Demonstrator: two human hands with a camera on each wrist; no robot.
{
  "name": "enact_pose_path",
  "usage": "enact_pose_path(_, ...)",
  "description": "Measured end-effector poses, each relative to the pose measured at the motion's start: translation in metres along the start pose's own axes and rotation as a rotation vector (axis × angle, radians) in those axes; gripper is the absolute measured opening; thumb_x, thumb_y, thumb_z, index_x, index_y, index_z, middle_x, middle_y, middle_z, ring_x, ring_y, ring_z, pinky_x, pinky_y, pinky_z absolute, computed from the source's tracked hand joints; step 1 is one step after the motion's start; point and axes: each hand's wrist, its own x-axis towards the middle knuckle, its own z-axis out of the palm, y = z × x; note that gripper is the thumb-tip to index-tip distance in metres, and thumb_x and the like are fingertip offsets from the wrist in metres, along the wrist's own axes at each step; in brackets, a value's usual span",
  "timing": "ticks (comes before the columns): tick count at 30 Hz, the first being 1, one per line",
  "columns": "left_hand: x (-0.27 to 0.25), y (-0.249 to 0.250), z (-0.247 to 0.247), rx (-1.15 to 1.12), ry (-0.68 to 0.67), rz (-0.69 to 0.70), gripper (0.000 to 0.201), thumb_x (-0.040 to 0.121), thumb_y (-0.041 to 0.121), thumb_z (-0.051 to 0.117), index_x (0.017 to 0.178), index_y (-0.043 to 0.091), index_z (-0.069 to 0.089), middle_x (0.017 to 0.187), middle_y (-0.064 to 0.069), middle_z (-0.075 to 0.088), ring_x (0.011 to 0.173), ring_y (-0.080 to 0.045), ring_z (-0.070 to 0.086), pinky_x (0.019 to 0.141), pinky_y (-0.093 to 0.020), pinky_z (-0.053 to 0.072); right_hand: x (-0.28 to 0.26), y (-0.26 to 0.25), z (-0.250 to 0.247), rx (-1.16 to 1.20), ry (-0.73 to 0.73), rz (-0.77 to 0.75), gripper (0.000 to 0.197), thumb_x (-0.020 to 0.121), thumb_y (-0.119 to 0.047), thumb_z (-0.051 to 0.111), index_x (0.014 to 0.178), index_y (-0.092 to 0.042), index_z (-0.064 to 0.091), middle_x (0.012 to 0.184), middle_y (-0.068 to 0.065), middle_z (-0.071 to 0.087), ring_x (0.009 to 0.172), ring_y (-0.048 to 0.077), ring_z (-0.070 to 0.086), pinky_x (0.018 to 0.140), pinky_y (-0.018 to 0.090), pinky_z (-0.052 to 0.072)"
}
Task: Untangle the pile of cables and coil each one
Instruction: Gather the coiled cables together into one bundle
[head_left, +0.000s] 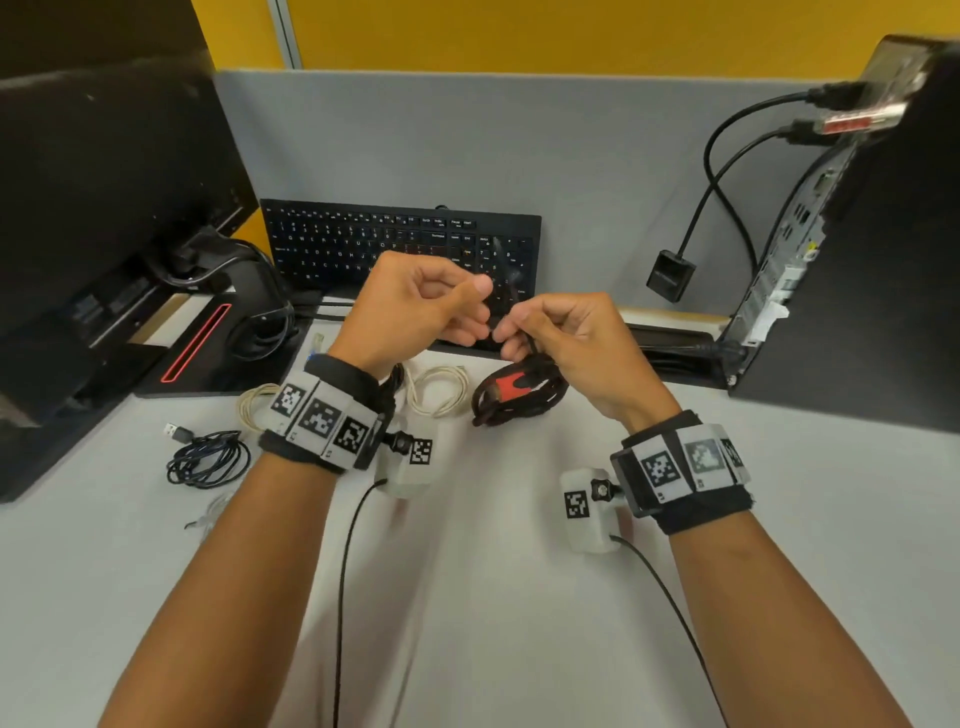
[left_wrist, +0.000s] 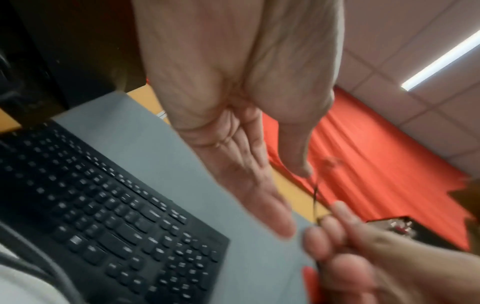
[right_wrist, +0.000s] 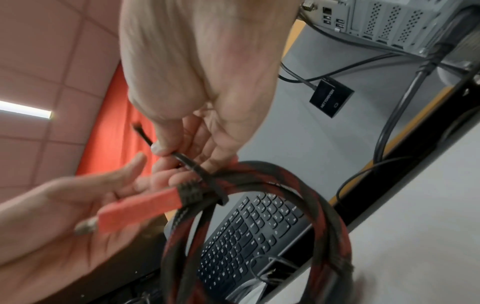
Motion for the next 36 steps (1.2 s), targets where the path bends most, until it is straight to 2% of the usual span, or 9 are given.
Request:
enact_pose_path(6,0.010,-0.020,-0.003,0.844,-0.412,-0.306,0.016,0.091,0.020,0.071,0.090,0.005,0.073,0.086,-0.009,0.076,0.062,-0.018,0.074,0.052,-0.025,0.056,0.001,-0.001,-0.012,-0.136,0.064,0.042,0.032,0.104,-0.017,0.056,0.087,0.000,0.075,0.060,-0.001,0.064,0.054,0.013,0.053,0.058,0.019,0.044)
enact_pose_path(10,0.006,-0.031,0.020,1.192,-0.586,-0.399,0.033,0.081,0.035,0.081,0.076,0.010,0.059,0.072,-0.001,0.065,0.053,-0.015,0.069,0.053,-0.027,0.057,0.000,-0.001,-0.006,-0.105,0.080,0.077,0.033,0.106,-0.017,0.052,0.087,0.001,0.073,0.071,0.007,0.070,0.057,0.026,0.035,0.056,0.031,0.032)
enact_pose_path(14,0.007,-0.027,0.026,1.334,-0.585,-0.364,0.031,0.079,0.031,0.082,0.095,0.011,0.065,0.088,-0.005,0.063,0.082,-0.025,0.066,0.074,-0.035,0.057,0.001,0.001,-0.002,-0.101,0.096,0.091,0.034,0.106,-0.016,0.051,0.086,0.000,0.073,0.071,-0.004,0.072,0.052,0.014,0.040,0.053,0.026,0.038)
enact_pose_path(18,0.020,-0.016,0.018,1.075,-0.308,-0.329,0.038,0.090,0.025,0.065,0.058,0.011,0.049,0.058,-0.002,0.046,0.062,-0.023,0.048,0.056,-0.026,0.040,0.001,0.006,-0.001,-0.086,0.076,0.100,0.032,0.105,-0.014,0.052,0.085,0.001,0.072,0.082,0.016,0.073,0.058,0.015,0.057,0.055,0.025,0.048)
enact_pose_path(21,0.030,-0.001,0.006,0.498,-0.016,-0.384,0.028,0.093,0.016,0.063,0.067,0.008,0.065,0.061,-0.002,0.059,0.055,-0.014,0.053,0.049,-0.020,0.047,0.001,0.008,-0.001,-0.084,0.069,0.117,0.031,0.105,-0.015,0.053,0.087,0.001,0.072,0.078,0.016,0.072,0.059,0.017,0.058,0.054,0.025,0.047)
enact_pose_path(24,0.025,0.011,0.004,-0.012,-0.058,-0.421,0.018,0.097,0.019,0.064,0.087,0.006,0.070,0.069,-0.001,0.066,0.068,-0.015,0.066,0.066,-0.024,0.056,0.001,0.005,0.002,-0.097,0.064,0.142,0.030,0.104,-0.015,0.054,0.086,0.001,0.071,0.076,0.020,0.071,0.052,0.011,0.052,0.050,0.019,0.042)
enact_pose_path(26,0.021,0.013,0.007,-0.155,-0.144,-0.398,0.020,0.095,0.024,0.068,0.090,0.004,0.069,0.076,-0.004,0.068,0.075,-0.018,0.069,0.071,-0.025,0.057,0.001,0.002,0.004,-0.131,0.061,0.144,0.030,0.104,-0.014,0.053,0.086,0.002,0.071,0.078,0.021,0.072,0.049,0.008,0.050,0.049,0.017,0.041)
enact_pose_path(30,0.018,0.012,0.015,-0.050,-0.085,-0.287,0.017,0.089,0.013,0.074,0.092,-0.003,0.070,0.073,-0.009,0.068,0.066,-0.016,0.067,0.068,-0.027,0.058,-0.001,-0.002,0.004,-0.177,0.050,0.143,0.032,0.106,-0.016,0.051,0.086,0.000,0.069,0.076,0.015,0.074,0.047,0.002,0.051,0.050,0.014,0.041)
enact_pose_path(36,0.021,0.011,0.013,0.281,0.025,-0.191,0.013,0.092,0.012,0.071,0.079,0.009,0.071,0.067,-0.007,0.071,0.061,-0.014,0.067,0.069,-0.037,0.059,0.000,-0.003,0.005,-0.128,0.046,0.195,0.034,0.109,-0.023,0.039,0.083,-0.008,0.054,0.079,0.012,0.077,0.048,0.010,0.044,0.050,0.023,0.040)
